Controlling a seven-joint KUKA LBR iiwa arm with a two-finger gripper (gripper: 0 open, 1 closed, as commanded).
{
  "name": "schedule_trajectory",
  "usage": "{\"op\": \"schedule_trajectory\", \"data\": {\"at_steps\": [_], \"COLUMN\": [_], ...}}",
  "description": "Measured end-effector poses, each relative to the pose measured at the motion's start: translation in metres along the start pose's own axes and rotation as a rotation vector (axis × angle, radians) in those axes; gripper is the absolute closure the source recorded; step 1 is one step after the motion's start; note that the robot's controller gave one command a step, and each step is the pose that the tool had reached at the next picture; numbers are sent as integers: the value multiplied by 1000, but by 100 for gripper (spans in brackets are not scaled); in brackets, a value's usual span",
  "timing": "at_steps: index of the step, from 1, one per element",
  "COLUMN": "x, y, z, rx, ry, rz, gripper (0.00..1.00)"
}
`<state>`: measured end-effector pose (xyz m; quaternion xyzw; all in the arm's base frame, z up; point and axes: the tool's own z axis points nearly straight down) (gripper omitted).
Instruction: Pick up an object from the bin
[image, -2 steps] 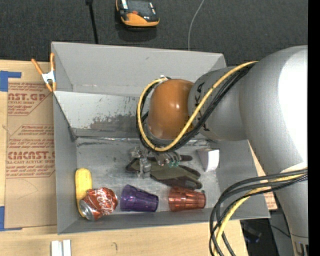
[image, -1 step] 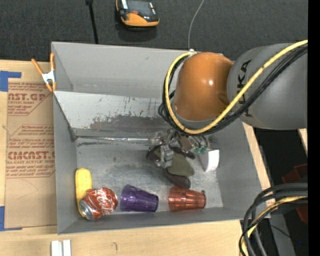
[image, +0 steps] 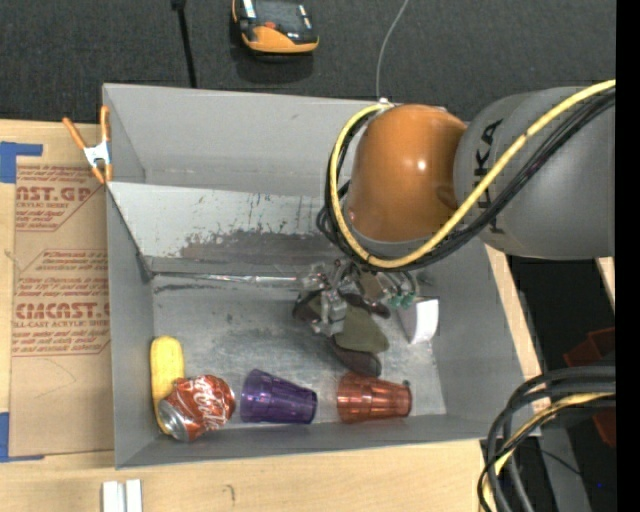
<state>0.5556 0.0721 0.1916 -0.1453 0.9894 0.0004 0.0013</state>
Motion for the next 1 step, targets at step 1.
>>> {"op": "schedule_trajectory", "data": {"at_steps": [1], "x": [3], "y": [-16], "z": [-50], "rx": [-1], "ry": [6], "rz": [2], "gripper": [100]}}
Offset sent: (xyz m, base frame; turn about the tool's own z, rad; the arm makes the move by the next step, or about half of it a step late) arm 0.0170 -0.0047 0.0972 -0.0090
